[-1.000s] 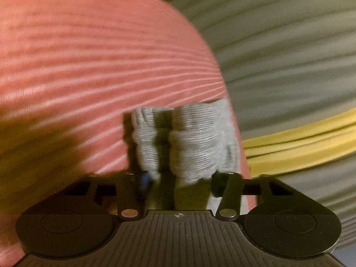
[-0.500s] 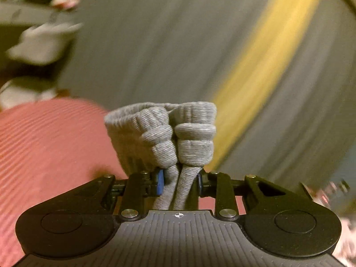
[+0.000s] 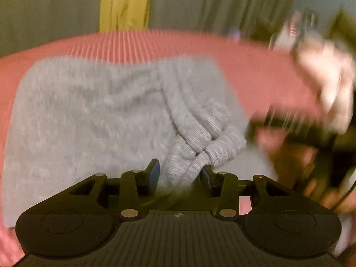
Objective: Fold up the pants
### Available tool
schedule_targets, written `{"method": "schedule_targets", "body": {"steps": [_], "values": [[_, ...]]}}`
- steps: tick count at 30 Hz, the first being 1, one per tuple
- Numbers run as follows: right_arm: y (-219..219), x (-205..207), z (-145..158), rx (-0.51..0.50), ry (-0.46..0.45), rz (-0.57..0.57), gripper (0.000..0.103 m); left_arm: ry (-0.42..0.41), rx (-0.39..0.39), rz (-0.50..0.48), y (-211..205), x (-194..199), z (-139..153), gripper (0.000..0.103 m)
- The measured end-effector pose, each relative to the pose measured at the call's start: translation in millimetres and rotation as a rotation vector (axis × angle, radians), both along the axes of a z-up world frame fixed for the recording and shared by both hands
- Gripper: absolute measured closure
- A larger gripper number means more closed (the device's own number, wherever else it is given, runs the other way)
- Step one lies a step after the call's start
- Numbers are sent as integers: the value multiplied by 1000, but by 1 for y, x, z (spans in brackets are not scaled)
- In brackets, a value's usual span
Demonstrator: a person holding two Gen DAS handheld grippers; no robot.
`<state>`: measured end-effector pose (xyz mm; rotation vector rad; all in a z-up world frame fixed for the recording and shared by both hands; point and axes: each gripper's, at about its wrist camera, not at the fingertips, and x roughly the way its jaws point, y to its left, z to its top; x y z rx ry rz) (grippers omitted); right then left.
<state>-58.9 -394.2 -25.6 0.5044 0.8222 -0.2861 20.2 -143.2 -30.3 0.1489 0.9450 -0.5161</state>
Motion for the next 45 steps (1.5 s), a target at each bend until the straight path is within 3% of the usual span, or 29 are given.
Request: {"method": "schedule_targets", "body": {"steps": [2, 3, 6, 8, 9, 11, 13, 17, 19, 23, 28, 33, 37, 40, 42, 45], "values": [[-6, -5, -1, 32, -12, -19, 4, -41, -7, -49, 6, -14, 9, 21], [-8, -5, -2, 48, -15, -13, 4, -30, -52, -49, 12, -21, 18, 15], [-5, -2, 0, 44, -15, 32, 4, 71, -261, 5, 53, -26, 42, 11], [7, 1, 5, 17, -26, 81, 4, 70, -358, 95, 89, -23, 53, 9], [12, -1, 10, 5, -45, 104, 4, 49, -371, 147, 100, -24, 58, 9], [22, -5, 20, 11, -88, 146, 4, -16, -347, 303, 132, -21, 66, 8], [27, -8, 26, 79, -129, 194, 4, -53, -297, 432, 156, -16, 68, 8], [23, -3, 20, 230, -117, 188, 4, -11, -143, 590, 181, -4, 54, 8], [21, -5, 23, 233, -99, 156, 5, -17, -124, 607, 184, -5, 44, 8], [23, -2, 37, 252, -158, 195, 5, 89, -168, 641, 189, 6, 32, 8], [24, 23, -1, 406, -36, 213, 4, 128, -174, 668, 192, 15, 21, 8], [40, 32, -1, 388, -37, 295, 5, 167, -225, 709, 214, 9, 21, 8], [62, 29, 1, 251, -35, 362, 27, 185, -220, 725, 218, 9, 18, 8], [65, 26, 4, 230, -52, 381, 34, 172, -201, 720, 215, 9, 18, 8], [62, 25, 5, 249, -49, 381, 34, 163, -188, 716, 213, 9, 19, 8], [62, 32, -2, 280, -16, 377, 26, 160, -175, 712, 212, 9, 18, 8]]}}
